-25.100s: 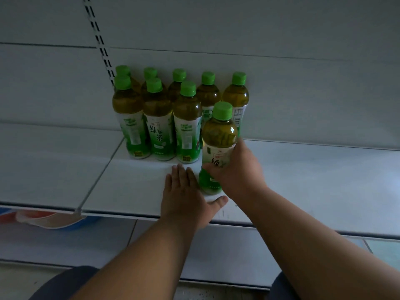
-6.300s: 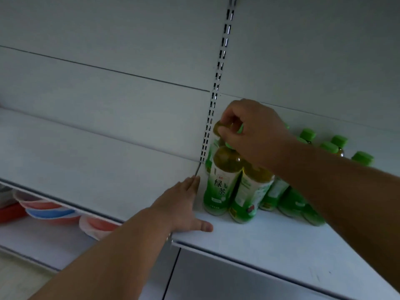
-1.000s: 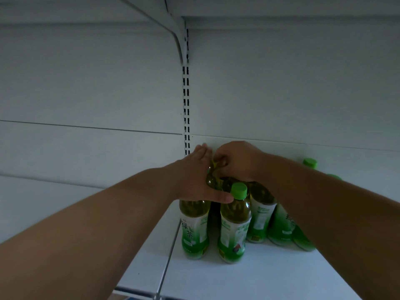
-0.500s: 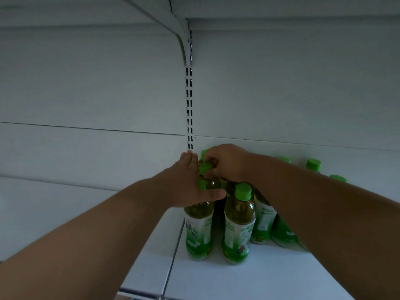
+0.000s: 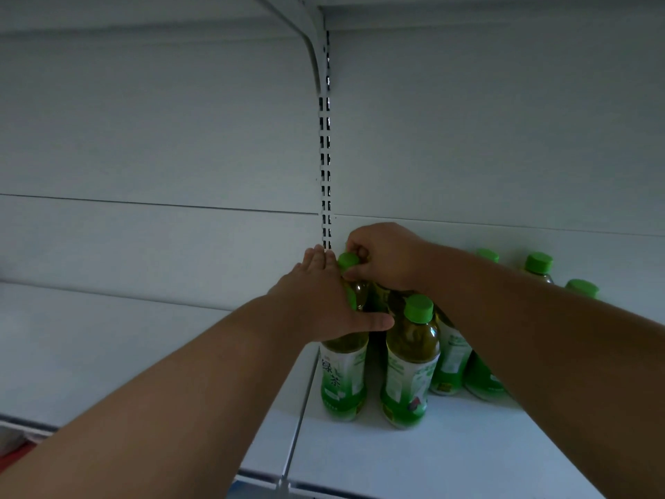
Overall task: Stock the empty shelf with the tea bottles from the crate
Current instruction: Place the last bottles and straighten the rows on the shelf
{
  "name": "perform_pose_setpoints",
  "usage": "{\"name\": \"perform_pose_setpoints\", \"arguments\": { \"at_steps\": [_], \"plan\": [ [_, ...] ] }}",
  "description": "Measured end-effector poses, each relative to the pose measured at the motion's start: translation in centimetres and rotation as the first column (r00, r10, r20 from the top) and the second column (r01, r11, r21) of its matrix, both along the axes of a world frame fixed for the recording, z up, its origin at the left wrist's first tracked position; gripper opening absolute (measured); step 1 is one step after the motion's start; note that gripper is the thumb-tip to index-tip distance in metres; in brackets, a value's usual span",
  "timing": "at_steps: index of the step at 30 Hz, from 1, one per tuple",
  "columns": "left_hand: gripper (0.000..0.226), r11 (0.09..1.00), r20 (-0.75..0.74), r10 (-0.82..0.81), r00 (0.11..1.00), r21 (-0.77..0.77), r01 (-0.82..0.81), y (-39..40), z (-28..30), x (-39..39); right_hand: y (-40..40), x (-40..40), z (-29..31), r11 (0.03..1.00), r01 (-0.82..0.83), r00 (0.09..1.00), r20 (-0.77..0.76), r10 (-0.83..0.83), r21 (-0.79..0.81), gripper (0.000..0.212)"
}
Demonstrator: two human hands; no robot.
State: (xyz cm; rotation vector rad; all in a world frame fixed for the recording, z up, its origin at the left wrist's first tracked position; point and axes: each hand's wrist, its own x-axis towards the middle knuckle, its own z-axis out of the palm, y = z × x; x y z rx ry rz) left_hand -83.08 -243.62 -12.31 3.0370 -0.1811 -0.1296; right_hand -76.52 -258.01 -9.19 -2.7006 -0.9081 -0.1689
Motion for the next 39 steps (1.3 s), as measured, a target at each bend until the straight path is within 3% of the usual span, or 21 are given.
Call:
{"name": "perform_pose_setpoints", "arguments": {
  "at_steps": [9, 14, 19, 23, 26, 29, 33, 36, 39],
  "plan": [
    [0.139, 1.000, 0.009, -0.025, 1.000, -0.010, 0.026, 0.3, -0.1, 0.0, 0.4, -0.3, 1.5, 0.997, -0.009, 1.000, 0.022, 0.010, -0.079, 0.033],
    [0.142, 0.999, 0.001, -0.034, 0.999, 0.008, 0.034, -0.1, 0.0, 0.0, 0.3, -0.1, 0.6, 0.993, -0.008, 1.000, -0.017, 0.006, -0.122, 0.024],
    [0.149, 1.000, -0.012, -0.011, 1.000, 0.000, 0.011, 0.3, 0.0, 0.1, -0.2, 0.2, 0.3, 0.994, -0.005, 1.000, -0.012, 0.004, -0.105, 0.029],
    [0.143, 0.998, -0.012, -0.057, 0.998, 0.023, 0.057, 0.3, 0.2, 0.2, -0.1, 0.0, -0.2, 0.998, 0.003, 1.000, -0.029, -0.005, -0.061, 0.031],
    [0.148, 0.995, -0.015, -0.100, 0.995, 0.013, 0.100, 0.5, 0.9, 0.1, -0.9, -0.3, 0.5, 0.998, 0.066, 0.995, -0.073, -0.064, 0.019, 0.045],
    [0.140, 0.985, -0.025, -0.153, 0.988, -0.088, 0.150, 0.6, 1.9, 0.6, -3.1, -0.2, 1.2, 0.982, 0.145, 0.989, -0.030, -0.142, 0.124, 0.030],
    [0.105, 0.976, 0.000, -0.189, 0.982, -0.109, 0.188, -1.2, 2.6, 2.9, -5.5, -0.4, 1.2, 0.977, 0.202, 0.979, 0.022, -0.201, -0.061, 0.016],
    [0.110, 0.982, 0.011, -0.190, 0.982, -0.009, 0.190, -2.7, 1.7, 3.6, -6.4, -0.6, 0.8, 0.958, 0.172, 0.982, -0.038, -0.185, -0.229, 0.032],
    [0.120, 0.984, 0.011, -0.178, 0.984, -0.029, 0.178, -2.5, 1.0, 3.9, -6.8, -0.5, 0.3, 0.957, 0.146, 0.984, -0.065, -0.167, -0.249, 0.041]
  ]
}}
